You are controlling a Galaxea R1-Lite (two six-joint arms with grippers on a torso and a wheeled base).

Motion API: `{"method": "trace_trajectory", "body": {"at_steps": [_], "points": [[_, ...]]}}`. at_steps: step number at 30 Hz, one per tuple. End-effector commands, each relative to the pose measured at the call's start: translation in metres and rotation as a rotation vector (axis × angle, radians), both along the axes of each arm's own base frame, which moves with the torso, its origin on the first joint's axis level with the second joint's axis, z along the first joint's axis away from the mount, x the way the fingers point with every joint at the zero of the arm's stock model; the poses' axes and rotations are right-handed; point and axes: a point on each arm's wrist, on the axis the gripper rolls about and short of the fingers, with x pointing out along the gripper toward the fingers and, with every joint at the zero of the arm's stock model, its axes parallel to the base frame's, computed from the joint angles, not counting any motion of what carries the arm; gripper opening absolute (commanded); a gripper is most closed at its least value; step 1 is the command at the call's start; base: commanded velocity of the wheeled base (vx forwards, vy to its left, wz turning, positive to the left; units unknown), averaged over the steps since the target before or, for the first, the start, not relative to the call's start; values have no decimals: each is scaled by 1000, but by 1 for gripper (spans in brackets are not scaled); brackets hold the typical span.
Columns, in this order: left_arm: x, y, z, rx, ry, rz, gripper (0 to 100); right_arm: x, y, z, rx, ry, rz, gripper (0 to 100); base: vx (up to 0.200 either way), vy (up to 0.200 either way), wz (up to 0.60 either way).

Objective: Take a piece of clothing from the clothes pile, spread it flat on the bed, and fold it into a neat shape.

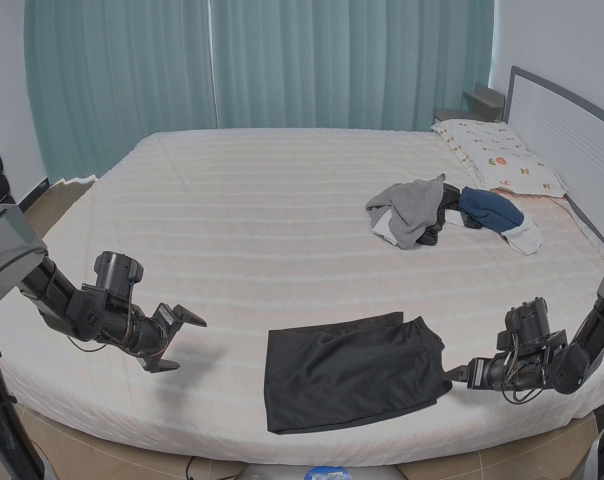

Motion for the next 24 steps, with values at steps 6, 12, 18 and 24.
{"method": "trace_trajectory", "body": {"at_steps": [6, 12, 18, 24], "points": [[-4, -21, 2, -11, 7, -44, 100, 33, 14, 15, 161, -66, -39, 100, 0, -133, 0], [-1, -26, 4, -13, -6, -58, 100, 49, 28, 10, 192, -66, -37, 100, 0, -200, 0], [5, -33, 3, 7, -23, -65, 100, 73, 39, 0, 206, -75, -37, 100, 0, -167, 0], [18, -51, -11, 93, -32, -60, 100, 90, 50, -7, 216, -87, -23, 100, 0, 0, 0]]}}
